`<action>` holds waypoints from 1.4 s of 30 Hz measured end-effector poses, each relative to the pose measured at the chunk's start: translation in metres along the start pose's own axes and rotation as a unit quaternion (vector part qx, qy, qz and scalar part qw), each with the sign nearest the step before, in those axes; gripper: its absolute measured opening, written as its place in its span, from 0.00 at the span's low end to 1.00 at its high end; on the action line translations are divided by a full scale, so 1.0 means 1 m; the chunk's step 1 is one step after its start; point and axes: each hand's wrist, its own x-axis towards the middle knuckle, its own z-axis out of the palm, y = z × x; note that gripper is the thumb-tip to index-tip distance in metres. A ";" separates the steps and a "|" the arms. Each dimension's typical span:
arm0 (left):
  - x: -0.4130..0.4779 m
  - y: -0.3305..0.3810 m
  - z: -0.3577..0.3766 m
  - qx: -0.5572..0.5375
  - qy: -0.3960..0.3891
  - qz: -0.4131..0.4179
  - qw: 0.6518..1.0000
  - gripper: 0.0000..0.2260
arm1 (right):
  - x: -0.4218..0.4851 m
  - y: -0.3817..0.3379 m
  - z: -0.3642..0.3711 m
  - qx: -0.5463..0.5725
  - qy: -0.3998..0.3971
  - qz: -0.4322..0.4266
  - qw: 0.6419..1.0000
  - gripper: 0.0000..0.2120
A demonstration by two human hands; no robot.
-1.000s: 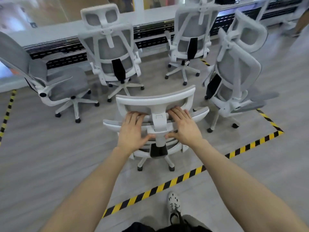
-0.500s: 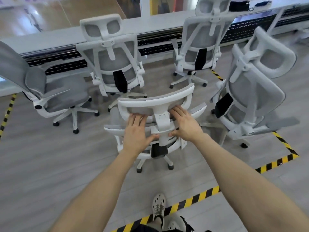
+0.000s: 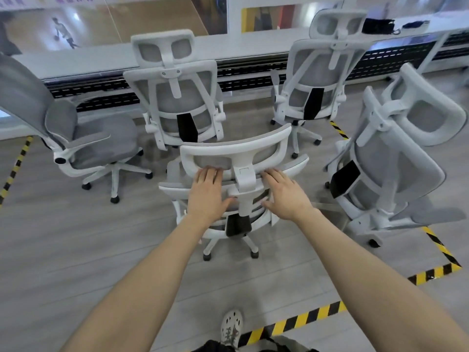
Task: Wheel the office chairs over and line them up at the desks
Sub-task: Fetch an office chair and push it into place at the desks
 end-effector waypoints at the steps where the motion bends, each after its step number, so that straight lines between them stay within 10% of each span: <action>1: 0.003 0.001 -0.002 0.004 -0.003 -0.005 1.000 0.45 | -0.006 0.005 0.000 0.005 0.003 -0.003 1.000 0.41; 14: -0.052 0.082 -0.030 0.005 -0.069 -0.090 0.993 0.33 | -0.081 0.077 0.023 0.016 -0.165 -0.017 0.986 0.22; 23: -0.239 0.071 -0.051 -0.039 -0.320 -0.216 0.922 0.26 | -0.105 -0.017 0.066 -0.081 -0.256 -0.217 0.939 0.19; 42: -0.900 0.069 -0.180 -0.095 -0.211 -0.729 0.645 0.25 | -0.506 -0.504 0.189 -0.181 -0.193 -0.736 0.623 0.21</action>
